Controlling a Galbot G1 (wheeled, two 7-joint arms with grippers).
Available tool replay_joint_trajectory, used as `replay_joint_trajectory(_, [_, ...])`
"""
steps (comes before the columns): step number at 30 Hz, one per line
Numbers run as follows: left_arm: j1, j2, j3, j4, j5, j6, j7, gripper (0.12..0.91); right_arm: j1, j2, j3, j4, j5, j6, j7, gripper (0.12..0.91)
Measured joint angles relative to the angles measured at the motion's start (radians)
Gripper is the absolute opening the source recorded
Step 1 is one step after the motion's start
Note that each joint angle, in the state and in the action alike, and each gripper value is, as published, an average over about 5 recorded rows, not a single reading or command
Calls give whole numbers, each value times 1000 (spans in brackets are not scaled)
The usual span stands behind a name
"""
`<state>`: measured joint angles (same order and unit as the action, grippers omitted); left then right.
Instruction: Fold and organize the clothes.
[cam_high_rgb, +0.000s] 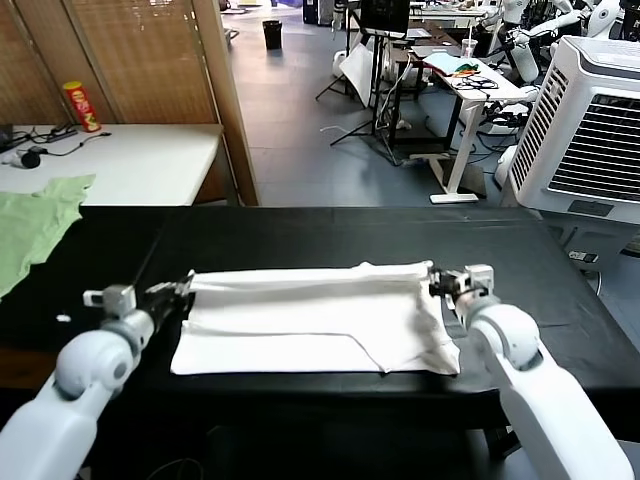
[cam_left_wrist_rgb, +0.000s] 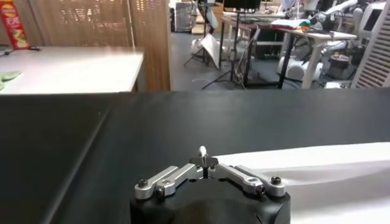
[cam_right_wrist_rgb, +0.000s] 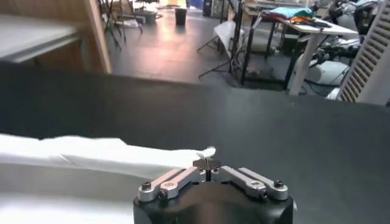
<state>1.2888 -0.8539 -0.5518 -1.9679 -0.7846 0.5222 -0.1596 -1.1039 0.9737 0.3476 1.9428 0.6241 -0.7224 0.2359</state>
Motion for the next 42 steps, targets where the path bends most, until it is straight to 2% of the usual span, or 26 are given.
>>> replay_joint_trajectory(12, [110, -24, -23, -31, 57, 1, 3, 127, -131, 8, 12, 57, -39, -14, 27, 122])
replay_joint_trajectory(17, [125, -28, -27, -38, 61, 15, 4, 127, -147, 8, 23, 69, -37, -14, 25, 123])
replay_joint_trajectory(20, [130, -29, -29, -50, 57, 41, -11, 127, -155, 3, 37, 83, -27, -14, 22, 178])
replay_joint_trajectory(22, [138, -26, -34, -61, 48, 56, -26, 151, -157, -1, 50, 94, -14, -14, 21, 276])
replay_joint_trajectory(25, [154, -14, -46, -84, 26, 74, -43, 269, -152, -5, 77, 107, 8, -14, 16, 442])
replay_joint_trajectory(29, [168, 8, -66, -121, 1, 94, -54, 487, -128, -2, 116, 101, 26, -14, 3, 659])
replay_joint_trajectory(32, [158, 12, -71, -136, 0, 102, -57, 635, -94, 16, 126, 74, 21, -13, 9, 768])
replay_joint_trajectory(36, [109, -8, -52, -117, 6, 97, -62, 777, -22, 59, 107, 6, -10, 26, 21, 796])
replay_joint_trajectory(42, [-11, -64, -6, -17, -6, 71, -63, 798, 86, 126, 53, -115, -48, 78, 20, 798])
